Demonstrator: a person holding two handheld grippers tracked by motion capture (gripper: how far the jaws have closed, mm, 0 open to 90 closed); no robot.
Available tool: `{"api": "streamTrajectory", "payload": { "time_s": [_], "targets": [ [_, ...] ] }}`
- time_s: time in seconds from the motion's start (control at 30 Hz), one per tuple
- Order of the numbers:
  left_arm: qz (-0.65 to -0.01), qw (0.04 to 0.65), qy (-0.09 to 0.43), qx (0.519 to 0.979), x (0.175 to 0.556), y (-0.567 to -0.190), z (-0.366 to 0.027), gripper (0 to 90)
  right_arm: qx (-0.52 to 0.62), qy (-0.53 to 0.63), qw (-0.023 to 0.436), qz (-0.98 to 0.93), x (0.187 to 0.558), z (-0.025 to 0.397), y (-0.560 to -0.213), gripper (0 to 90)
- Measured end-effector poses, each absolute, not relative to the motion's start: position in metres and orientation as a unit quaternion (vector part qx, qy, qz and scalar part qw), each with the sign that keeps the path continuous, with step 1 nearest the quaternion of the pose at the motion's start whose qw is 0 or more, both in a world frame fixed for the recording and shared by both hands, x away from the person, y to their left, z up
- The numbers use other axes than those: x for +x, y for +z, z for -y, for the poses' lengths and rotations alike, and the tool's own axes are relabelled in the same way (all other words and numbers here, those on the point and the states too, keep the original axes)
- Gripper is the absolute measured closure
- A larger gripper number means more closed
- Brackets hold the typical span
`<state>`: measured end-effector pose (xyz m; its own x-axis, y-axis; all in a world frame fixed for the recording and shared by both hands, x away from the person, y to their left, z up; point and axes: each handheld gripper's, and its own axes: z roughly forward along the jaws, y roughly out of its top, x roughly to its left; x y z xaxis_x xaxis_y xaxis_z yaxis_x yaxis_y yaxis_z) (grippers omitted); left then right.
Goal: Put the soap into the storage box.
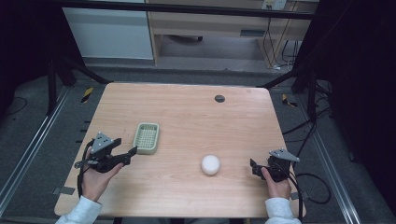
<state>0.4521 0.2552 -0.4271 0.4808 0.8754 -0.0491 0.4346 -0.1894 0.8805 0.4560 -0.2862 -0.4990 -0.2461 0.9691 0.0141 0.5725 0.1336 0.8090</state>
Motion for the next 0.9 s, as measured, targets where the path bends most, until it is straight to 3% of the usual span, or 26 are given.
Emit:
{"api": "streamTrajectory", "payload": {
  "time_s": [0.9],
  "targets": [
    [-0.37,0.449,0.21,0.786,0.472,-0.413,-0.175,22.0,0.541,0.345,0.272,-0.717,0.459,0.278,-0.495,4.9]
  ]
}}
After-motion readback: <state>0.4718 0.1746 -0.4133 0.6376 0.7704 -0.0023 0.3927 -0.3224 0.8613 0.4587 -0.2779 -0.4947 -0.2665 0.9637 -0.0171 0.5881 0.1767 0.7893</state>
